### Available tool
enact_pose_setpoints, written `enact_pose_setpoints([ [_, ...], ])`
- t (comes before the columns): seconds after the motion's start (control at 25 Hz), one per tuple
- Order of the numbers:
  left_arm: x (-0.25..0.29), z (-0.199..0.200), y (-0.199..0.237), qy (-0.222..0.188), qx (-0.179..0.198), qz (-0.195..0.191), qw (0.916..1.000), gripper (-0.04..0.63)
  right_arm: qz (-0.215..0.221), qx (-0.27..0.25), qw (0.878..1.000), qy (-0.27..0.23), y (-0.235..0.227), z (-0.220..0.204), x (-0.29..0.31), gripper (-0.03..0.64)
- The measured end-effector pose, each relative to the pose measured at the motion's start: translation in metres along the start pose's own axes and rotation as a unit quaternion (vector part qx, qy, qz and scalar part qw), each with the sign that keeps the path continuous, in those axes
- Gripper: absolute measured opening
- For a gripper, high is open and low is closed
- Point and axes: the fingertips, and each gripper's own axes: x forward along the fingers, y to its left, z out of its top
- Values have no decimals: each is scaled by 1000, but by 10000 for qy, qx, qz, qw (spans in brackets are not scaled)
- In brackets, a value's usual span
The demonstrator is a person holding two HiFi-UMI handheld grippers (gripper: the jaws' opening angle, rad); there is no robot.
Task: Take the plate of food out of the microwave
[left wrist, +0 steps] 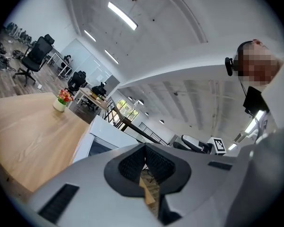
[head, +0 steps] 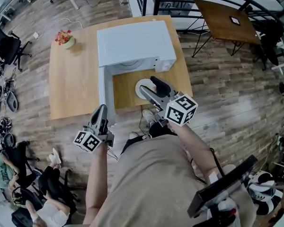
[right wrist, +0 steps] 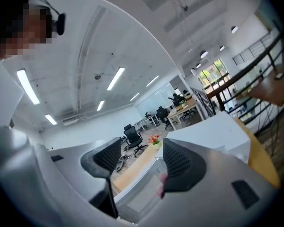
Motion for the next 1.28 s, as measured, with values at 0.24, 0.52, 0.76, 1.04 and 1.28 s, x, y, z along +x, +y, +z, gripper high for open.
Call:
enact_pose_setpoints([
  [0.24, -57, -15, 18, -100, -88, 25, 9999, 3, -913, -884, 9916, -227, 30, -5, -49, 287],
  [0.52, -98, -39, 32, 7, -251, 28, 9997, 3, -1878, -1066, 9764, -19, 36, -31, -110, 165],
  [0.76, -113, -55, 23, 59, -179, -61, 9998, 3, -2054, -1011, 9734, -118, 39, -47, -144, 164],
  [1.04, -128, -69, 12, 92, -227, -60, 9997, 3, -1869, -829, 9788, -123, 47, -62, -144, 164],
  [1.28, -133, -75, 23, 162, -261, 81, 9995, 3, -1686, -911, 9814, -91, 58, -61, -137, 164],
])
